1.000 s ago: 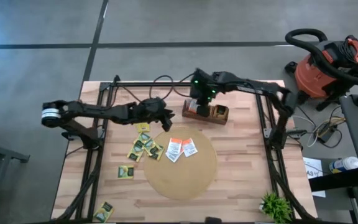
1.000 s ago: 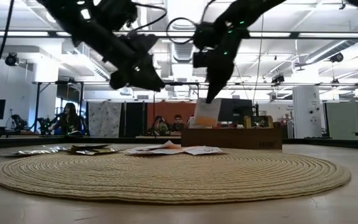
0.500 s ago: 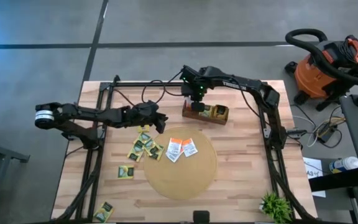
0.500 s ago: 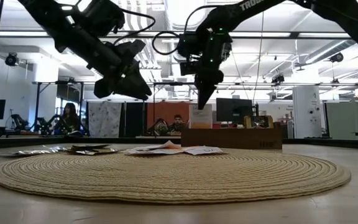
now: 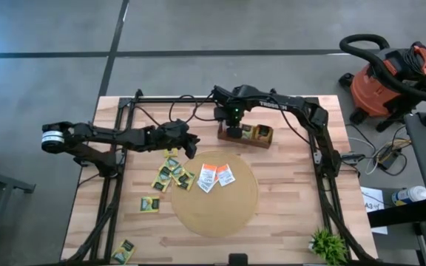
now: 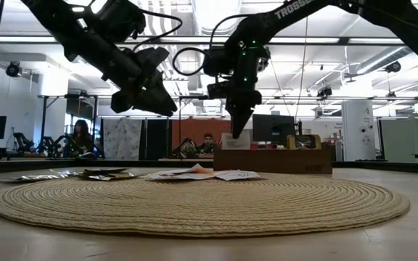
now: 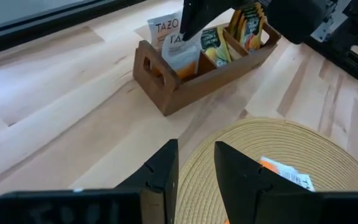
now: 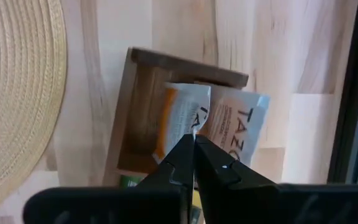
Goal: Pick & Place Tea
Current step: Put the orange tea bag into the left section of the wooden organizer, then put the lemon tea bag into the left section of the wooden organizer
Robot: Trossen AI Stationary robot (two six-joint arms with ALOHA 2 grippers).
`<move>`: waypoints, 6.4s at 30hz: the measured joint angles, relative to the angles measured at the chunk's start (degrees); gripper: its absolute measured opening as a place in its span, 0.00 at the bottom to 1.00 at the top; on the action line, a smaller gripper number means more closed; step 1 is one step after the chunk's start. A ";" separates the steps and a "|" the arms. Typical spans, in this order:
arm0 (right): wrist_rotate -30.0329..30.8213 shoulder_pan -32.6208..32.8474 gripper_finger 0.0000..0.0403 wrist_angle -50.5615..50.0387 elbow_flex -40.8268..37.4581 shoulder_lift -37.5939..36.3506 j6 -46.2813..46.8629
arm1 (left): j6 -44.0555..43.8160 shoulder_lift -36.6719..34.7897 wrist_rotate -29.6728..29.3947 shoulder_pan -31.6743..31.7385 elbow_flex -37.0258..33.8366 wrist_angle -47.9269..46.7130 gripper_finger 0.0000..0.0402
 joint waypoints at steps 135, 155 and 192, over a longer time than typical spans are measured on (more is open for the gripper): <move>-14.47 7.76 0.37 31.00 6.32 14.35 35.21 | -13.25 6.67 13.25 6.45 -15.20 4.90 0.25; -10.02 8.92 0.37 32.51 4.50 14.84 32.75 | -8.83 12.48 15.40 5.86 -16.73 18.29 0.25; -14.68 8.46 0.03 31.02 3.82 14.43 26.78 | -2.44 11.82 10.03 5.84 -16.81 16.25 0.25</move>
